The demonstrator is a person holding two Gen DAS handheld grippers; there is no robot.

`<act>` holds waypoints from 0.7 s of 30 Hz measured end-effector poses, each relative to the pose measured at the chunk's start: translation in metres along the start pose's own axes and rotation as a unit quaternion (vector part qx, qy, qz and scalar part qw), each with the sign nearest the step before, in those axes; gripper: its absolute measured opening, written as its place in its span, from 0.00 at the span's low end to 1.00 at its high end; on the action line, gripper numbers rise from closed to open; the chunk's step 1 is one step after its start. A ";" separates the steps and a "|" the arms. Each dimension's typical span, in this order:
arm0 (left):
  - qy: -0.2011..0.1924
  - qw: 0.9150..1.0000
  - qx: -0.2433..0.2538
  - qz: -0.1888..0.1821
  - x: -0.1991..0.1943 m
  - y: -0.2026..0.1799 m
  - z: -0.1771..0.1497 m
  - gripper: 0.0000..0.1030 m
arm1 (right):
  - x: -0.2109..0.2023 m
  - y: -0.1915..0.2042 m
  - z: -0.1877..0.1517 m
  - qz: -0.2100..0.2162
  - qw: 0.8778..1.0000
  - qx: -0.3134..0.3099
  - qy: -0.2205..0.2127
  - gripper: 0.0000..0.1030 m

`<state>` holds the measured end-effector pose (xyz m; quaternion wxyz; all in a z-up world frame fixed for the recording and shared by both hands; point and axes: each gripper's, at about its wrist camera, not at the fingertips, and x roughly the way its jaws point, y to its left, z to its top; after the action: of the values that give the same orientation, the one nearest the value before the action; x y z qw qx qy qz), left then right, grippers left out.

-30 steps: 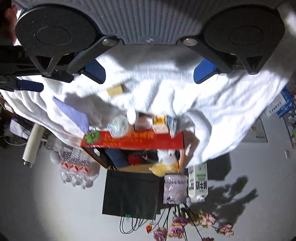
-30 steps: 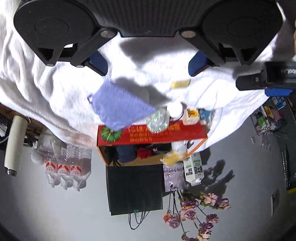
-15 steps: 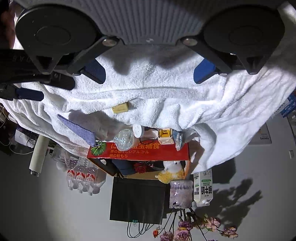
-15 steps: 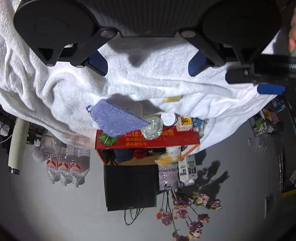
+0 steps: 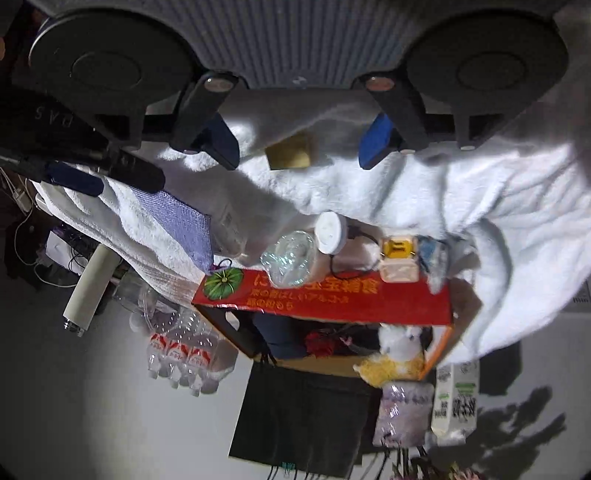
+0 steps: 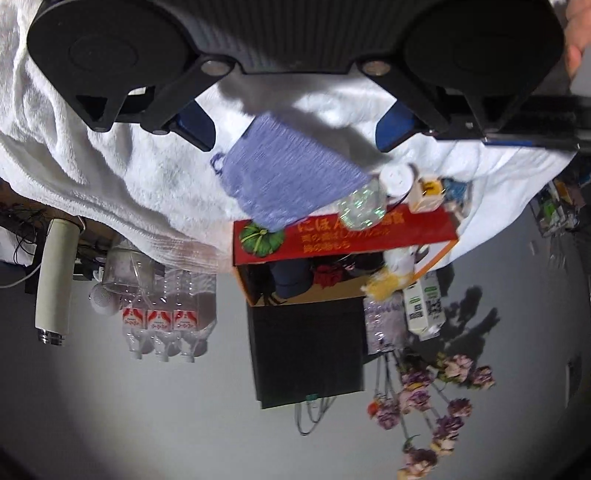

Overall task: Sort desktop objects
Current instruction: 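Grasp the lavender mesh pouch with the right tool while the left tool grasps the yellow sponge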

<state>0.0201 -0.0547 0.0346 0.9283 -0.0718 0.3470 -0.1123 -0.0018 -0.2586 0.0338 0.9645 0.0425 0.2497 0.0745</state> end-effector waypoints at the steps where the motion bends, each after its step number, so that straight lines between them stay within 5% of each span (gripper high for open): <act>1: 0.008 1.000 -0.003 -0.005 0.007 -0.002 0.001 0.65 | 0.006 -0.005 0.004 -0.005 1.000 0.008 0.000 0.91; 8: 0.039 0.999 -0.022 -0.005 0.040 -0.009 0.004 0.51 | 0.056 -0.046 0.028 0.009 0.993 0.111 0.031 0.89; 11: 0.035 0.999 -0.018 0.010 0.038 -0.009 0.004 0.30 | 0.076 -0.052 0.025 0.016 0.989 0.134 0.053 0.84; 14: 0.031 0.999 -0.030 0.003 0.034 -0.005 0.003 0.30 | 0.076 -0.054 0.022 0.057 0.985 0.155 0.043 0.47; 16: 0.026 0.999 -0.038 0.005 0.030 -0.004 0.002 0.30 | 0.070 -0.048 0.024 0.064 0.988 0.134 0.028 0.09; 21: -0.015 0.998 -0.051 0.016 0.005 0.002 0.007 0.30 | 0.060 -0.032 0.026 0.040 0.996 0.080 0.011 0.04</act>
<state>0.0290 -0.0538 0.0363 0.9303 -0.1152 0.3392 -0.0789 0.0667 -0.2815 0.0241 0.9516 0.1282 0.2634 0.0933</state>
